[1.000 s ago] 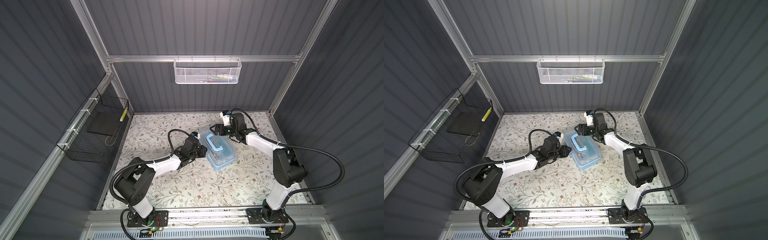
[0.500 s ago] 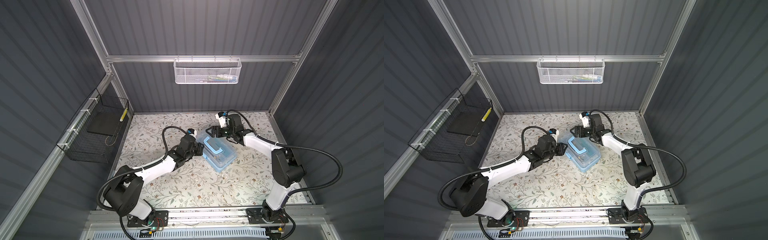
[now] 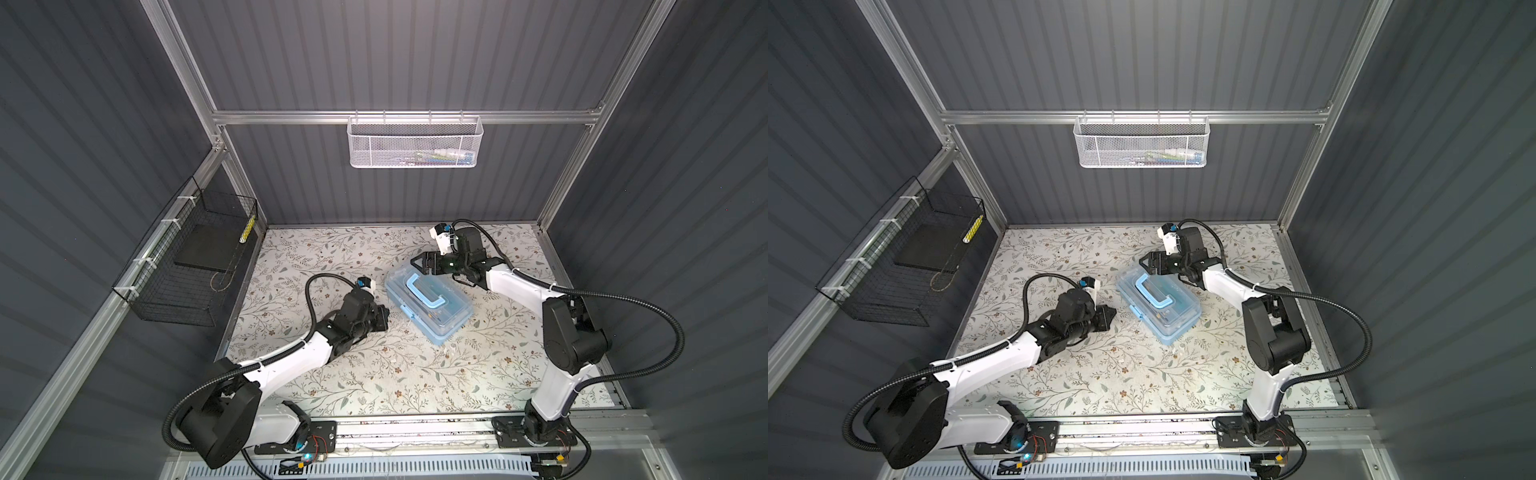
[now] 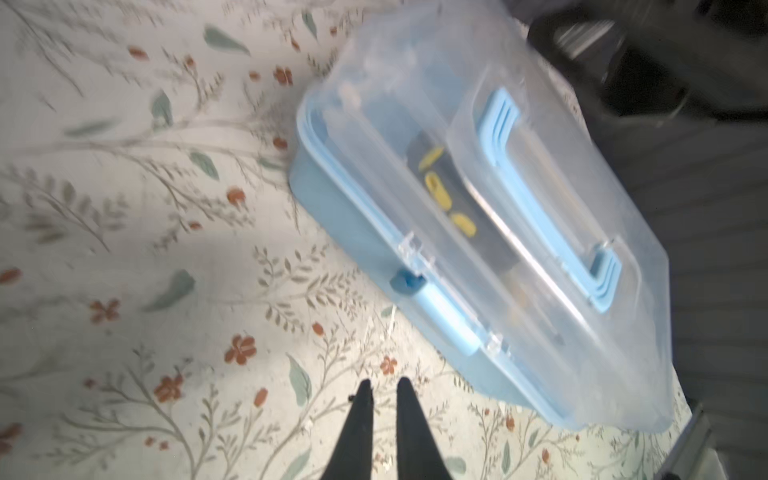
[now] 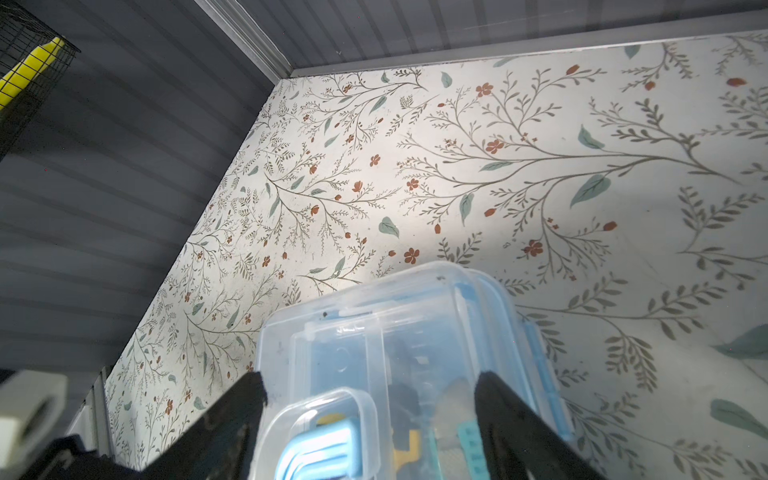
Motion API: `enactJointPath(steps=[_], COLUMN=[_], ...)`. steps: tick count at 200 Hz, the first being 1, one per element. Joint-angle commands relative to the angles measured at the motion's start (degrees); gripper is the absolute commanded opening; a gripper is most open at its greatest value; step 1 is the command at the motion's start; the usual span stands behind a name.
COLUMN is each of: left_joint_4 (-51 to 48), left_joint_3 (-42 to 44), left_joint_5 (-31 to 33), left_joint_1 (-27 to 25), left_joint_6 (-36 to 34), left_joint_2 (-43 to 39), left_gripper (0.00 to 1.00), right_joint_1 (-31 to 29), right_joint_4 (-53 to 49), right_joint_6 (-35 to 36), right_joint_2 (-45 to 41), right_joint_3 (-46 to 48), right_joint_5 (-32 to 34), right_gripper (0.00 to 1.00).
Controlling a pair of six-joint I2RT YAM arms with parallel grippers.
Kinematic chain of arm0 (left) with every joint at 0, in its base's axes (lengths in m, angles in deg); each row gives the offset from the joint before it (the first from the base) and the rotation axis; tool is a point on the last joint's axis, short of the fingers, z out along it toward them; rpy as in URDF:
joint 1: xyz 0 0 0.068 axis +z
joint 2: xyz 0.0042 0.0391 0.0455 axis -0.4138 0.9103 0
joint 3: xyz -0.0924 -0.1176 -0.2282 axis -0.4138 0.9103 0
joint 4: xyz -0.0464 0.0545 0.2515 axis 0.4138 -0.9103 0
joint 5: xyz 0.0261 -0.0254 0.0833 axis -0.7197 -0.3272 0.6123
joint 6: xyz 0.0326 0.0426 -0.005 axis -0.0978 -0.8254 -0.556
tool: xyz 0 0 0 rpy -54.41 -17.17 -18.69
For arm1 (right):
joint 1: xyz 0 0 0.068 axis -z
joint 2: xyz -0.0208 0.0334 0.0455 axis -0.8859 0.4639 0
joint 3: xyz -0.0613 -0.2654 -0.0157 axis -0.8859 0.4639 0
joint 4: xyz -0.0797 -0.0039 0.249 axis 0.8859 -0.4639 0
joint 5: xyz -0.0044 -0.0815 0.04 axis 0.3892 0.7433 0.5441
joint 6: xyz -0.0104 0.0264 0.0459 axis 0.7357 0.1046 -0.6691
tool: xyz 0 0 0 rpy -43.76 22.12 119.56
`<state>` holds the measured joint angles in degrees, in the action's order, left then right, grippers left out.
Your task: Pack the tool kit
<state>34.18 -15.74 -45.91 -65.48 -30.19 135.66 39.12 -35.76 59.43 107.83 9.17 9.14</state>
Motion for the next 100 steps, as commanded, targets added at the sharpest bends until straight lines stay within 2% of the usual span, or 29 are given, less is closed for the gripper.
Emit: enactJointPath(steps=[1,16,41,100], left_joint_4=[6.8,10.8,15.3,17.0], left_joint_3=[0.8,0.7,-0.4,-3.2], left_joint_5=[-2.3,-3.3,-3.5,-3.8], left_joint_1=[-1.8,-2.0,-2.0,-2.0], left_joint_6=[1.9,1.7,0.9,-0.9], left_joint_2=[3.7,6.8,9.9,12.3], left_gripper=[0.07,0.00,0.00,0.00], right_joint_1=[-0.9,-0.9,-1.0,-1.0], right_joint_4=[-10.3,-9.9,-7.5,-6.3], right_joint_6=[-1.4,-1.3,-1.1,-0.7], right_joint_2=[3.8,3.8,2.9,3.3], right_joint_3=[1.6,2.0,4.3,6.2], right_joint_5=[-2.4,-3.0,-4.0,-5.3], right_gripper=[0.82,0.82,0.83,0.83])
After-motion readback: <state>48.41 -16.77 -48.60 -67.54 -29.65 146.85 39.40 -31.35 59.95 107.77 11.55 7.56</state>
